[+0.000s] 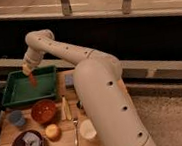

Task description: Place pepper in tray

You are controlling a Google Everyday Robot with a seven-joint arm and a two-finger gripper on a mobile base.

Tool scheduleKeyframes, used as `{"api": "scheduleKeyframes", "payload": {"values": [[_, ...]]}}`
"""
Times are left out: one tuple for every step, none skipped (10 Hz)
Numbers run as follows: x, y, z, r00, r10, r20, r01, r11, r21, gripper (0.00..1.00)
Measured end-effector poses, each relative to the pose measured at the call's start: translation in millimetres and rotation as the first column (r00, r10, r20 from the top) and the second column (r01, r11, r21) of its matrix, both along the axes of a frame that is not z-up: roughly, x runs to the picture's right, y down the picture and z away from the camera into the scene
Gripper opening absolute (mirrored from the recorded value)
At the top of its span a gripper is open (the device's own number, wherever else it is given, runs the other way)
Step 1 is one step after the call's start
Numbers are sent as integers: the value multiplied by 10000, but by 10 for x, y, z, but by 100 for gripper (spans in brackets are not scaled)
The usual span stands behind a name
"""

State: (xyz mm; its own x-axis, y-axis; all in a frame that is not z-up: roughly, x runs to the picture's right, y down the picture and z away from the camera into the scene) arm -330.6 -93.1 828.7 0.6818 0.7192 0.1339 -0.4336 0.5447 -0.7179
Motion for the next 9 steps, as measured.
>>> {"api": "scheduleKeyframes", "payload": {"values": [[-5,3,-1,10000,-5,3,5,10000,-2,33],[-4,1,-2,10000,-3,4,3,10000,0,43],[1,0,0,10000,2,-1,-2,10000,-1,53],[8,-2,3,10000,9,-8,-9,10000,-2,63],[11,-3,3,10000,11,-10,-11,10000,-1,73],[7,-2,2,10000,8,-7,-8,10000,-2,79],[2,0,1,10000,4,-3,-4,10000,-3,80],[3,0,1,10000,4,-4,-4,10000,-3,80],[4,-1,2,10000,5,-6,-5,10000,-2,80]]}}
